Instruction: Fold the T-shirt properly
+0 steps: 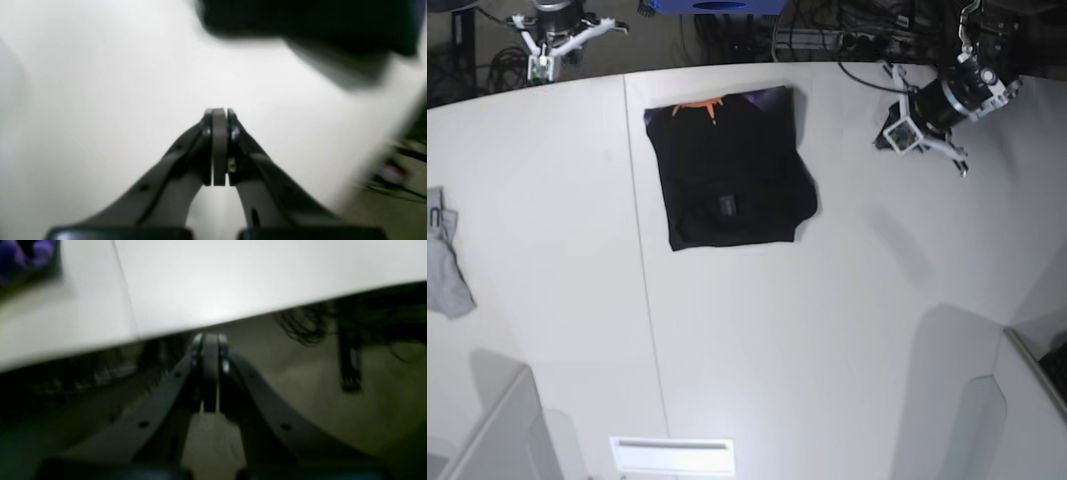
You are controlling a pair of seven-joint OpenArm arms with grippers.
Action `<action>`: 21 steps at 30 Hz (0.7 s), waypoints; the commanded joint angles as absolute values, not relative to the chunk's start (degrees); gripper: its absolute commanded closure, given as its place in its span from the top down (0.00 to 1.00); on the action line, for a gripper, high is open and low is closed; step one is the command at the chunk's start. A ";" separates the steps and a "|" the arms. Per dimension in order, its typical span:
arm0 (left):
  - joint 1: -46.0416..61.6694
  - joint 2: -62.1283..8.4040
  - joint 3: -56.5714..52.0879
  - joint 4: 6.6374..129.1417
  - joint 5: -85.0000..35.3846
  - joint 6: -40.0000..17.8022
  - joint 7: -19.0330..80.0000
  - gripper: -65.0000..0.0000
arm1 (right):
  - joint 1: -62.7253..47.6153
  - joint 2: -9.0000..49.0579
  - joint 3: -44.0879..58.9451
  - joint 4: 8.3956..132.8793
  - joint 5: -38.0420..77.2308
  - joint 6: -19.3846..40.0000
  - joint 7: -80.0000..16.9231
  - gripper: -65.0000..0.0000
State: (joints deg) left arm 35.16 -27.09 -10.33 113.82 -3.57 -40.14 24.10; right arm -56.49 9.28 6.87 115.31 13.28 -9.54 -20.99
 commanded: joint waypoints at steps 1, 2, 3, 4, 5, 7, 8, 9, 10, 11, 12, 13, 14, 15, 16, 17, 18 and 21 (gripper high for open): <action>38.90 -27.82 -11.74 114.51 -4.44 -40.00 23.34 0.00 | -58.24 9.54 7.08 116.09 13.41 -9.19 -19.91 0.00; 42.24 -27.74 -12.35 114.51 -4.44 -40.00 23.34 0.00 | -59.12 9.80 7.08 116.09 13.41 -9.19 -20.35 0.00; 45.41 -27.65 -12.53 114.42 -4.35 -40.00 23.25 0.00 | -59.91 10.24 7.08 116.09 13.41 -9.10 -21.76 0.00; 48.48 -27.65 -12.26 114.24 -4.35 -39.96 23.25 0.00 | -60.09 10.86 6.90 116.00 13.41 -9.10 -23.60 0.00; 51.03 -27.65 -12.26 114.15 -4.35 -39.87 23.25 0.00 | -59.91 11.47 5.93 115.56 13.41 -9.10 -25.80 0.00; 54.29 -27.12 -11.03 113.19 -4.26 -39.78 23.25 0.00 | -58.68 13.32 2.42 113.63 13.41 -9.10 -29.05 0.00; 55.16 -26.59 -10.59 112.40 -4.26 -39.69 23.25 0.00 | -57.71 14.46 0.66 112.48 13.49 -9.10 -29.93 0.00; 55.69 -25.98 -10.15 110.90 -4.26 -39.34 23.25 0.00 | -56.75 15.69 -1.63 110.55 13.49 -9.10 -30.37 0.00; 55.78 -25.36 -9.80 109.32 -4.26 -38.55 23.25 0.00 | -55.69 16.40 -3.65 108.53 13.49 -9.10 -30.46 0.00; 55.78 -24.66 -9.71 107.21 -4.18 -37.58 23.25 0.00 | -54.73 17.10 -5.58 106.33 13.49 -9.10 -30.46 0.00; 55.52 -23.96 -9.27 104.66 -4.18 -36.70 23.25 0.00 | -53.76 17.54 -7.25 103.96 13.49 -9.10 -30.46 0.00; 55.25 -23.87 -8.75 101.67 -4.18 -35.65 23.16 0.00 | -52.35 17.80 -9.10 101.23 13.49 -9.10 -30.46 0.00; 53.93 -23.60 -7.60 98.68 -4.18 -34.59 22.99 0.00 | -50.59 17.80 -10.95 98.42 13.49 -9.10 -30.37 0.00; 52.79 -23.52 -6.11 95.69 -4.18 -33.71 21.76 0.00 | -48.84 17.80 -12.88 95.34 13.49 -9.10 -30.37 0.00; 52.00 -23.60 -4.26 92.18 -4.09 -33.01 19.47 0.00 | -47.16 17.89 -14.90 92.26 13.49 -9.10 -30.37 0.00; 51.30 -23.69 -2.51 89.10 -3.38 -32.57 16.92 0.00 | -45.67 17.89 -16.57 89.63 13.49 -9.10 -30.37 0.00; 50.86 -23.69 -1.10 86.11 -2.15 -32.04 14.20 0.00 | -44.44 17.89 -18.07 87.34 13.49 -9.01 -30.37 0.00; 47.69 -23.16 2.86 76.70 2.24 -29.58 6.20 0.00 | -42.24 17.80 -22.02 82.51 13.49 -8.66 -29.76 0.00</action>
